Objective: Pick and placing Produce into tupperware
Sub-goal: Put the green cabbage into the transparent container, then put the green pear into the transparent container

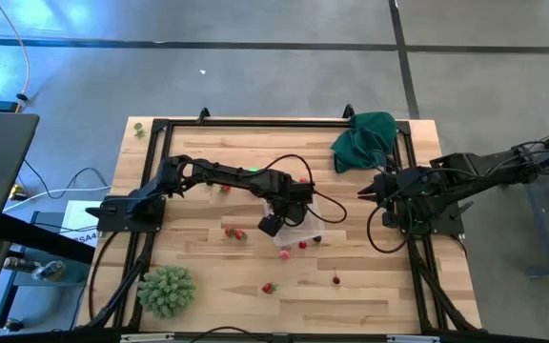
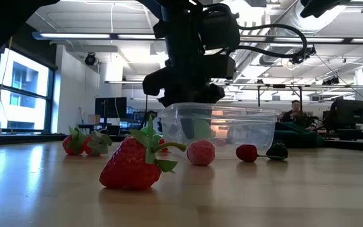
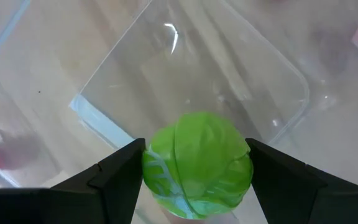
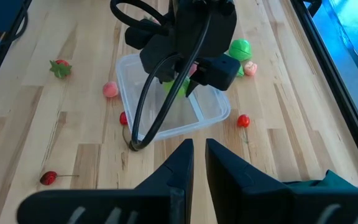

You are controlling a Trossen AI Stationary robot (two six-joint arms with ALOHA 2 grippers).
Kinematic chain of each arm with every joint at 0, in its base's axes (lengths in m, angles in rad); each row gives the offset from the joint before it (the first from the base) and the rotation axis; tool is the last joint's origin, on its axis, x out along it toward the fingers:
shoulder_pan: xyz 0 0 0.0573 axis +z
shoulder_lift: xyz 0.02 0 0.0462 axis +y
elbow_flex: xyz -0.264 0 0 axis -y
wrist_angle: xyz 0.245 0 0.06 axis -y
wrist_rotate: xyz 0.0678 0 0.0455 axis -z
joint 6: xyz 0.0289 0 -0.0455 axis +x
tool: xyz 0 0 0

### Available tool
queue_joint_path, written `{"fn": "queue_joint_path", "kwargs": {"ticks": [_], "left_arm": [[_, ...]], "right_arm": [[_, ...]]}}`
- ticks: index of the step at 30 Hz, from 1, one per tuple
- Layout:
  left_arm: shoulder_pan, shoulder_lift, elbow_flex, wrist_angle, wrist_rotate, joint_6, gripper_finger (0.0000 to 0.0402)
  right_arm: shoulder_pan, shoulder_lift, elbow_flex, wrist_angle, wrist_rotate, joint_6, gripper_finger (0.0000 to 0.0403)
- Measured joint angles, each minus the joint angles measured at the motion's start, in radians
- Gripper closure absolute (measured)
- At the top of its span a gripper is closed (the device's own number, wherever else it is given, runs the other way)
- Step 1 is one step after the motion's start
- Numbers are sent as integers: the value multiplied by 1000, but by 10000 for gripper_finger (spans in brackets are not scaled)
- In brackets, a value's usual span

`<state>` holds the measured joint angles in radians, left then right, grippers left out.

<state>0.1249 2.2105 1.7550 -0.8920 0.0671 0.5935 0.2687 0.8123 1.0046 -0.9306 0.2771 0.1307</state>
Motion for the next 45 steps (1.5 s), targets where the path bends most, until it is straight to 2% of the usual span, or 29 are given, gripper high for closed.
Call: {"fn": "queue_joint_path", "kwargs": {"ticks": [15,25,32,40,45], "left_arm": [[0,0,0,0,12,-32,142],[-1,0,0,-8,11,-49,52],[-1,-4,1,-37,24,-83,35],[-1,-7,149,-199,18,-94,35],[27,-7,285,-367,14,-221,34]], "right_arm": [[0,0,0,0,0,0,371],[0,0,0,0,0,0,371],[0,0,0,0,0,0,371],[0,0,0,0,0,0,371],[0,0,0,0,0,0,371]]}}
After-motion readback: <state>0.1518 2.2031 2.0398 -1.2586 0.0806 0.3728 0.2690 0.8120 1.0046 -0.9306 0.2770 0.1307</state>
